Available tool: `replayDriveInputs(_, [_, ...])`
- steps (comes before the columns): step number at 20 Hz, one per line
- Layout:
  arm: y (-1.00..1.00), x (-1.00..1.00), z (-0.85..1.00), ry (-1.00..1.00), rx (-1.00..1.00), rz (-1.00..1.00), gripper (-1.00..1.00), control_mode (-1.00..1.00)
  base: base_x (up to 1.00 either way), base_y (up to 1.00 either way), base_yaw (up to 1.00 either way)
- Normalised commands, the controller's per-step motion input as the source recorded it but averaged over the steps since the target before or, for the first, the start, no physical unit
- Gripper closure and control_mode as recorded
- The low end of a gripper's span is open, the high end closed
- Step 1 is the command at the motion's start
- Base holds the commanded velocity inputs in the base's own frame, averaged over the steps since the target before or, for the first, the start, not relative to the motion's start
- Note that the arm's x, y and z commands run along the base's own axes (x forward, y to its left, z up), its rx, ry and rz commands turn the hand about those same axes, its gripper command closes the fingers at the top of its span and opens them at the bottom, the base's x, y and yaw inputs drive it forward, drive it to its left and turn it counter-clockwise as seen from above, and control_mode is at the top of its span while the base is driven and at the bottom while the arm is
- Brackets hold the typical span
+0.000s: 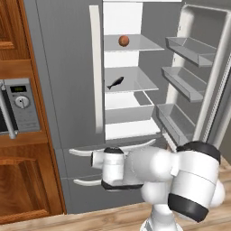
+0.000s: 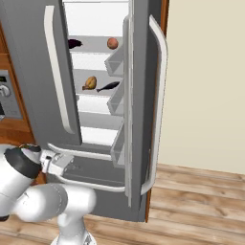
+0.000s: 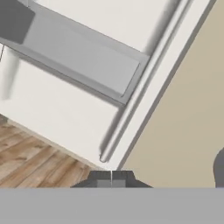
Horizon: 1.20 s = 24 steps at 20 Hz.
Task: Gather the onion and eggplant from the fridge and place them on a tray on the dining counter. Then gather the fish and chicken drumstick from the fridge and place them on the other tray.
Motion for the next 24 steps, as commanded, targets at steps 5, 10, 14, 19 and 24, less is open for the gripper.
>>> replayDriveInputs(5, [0.32,-0.42,0.61,0.00,0.15,0.30,1.00,-1.00,0.00,0.00,0.00])
replayDriveInputs(10, [0.14,-0.37,0.70,0.00,0.14,0.38,1.00,-1.00,0.00,0.00,0.00])
replayDriveInputs(14, [0.00,-0.51,0.54,0.05,0.17,0.38,1.00,-1.00,0.00,0.00,0.00])
replayDriveInputs(19, [-0.11,-0.64,0.47,0.16,0.18,0.32,1.00,-1.00,0.00,0.00,0.00])
replayDriveInputs(24, [-0.19,-0.48,0.63,0.26,0.16,0.25,1.00,-1.00,0.00,0.00,0.00])
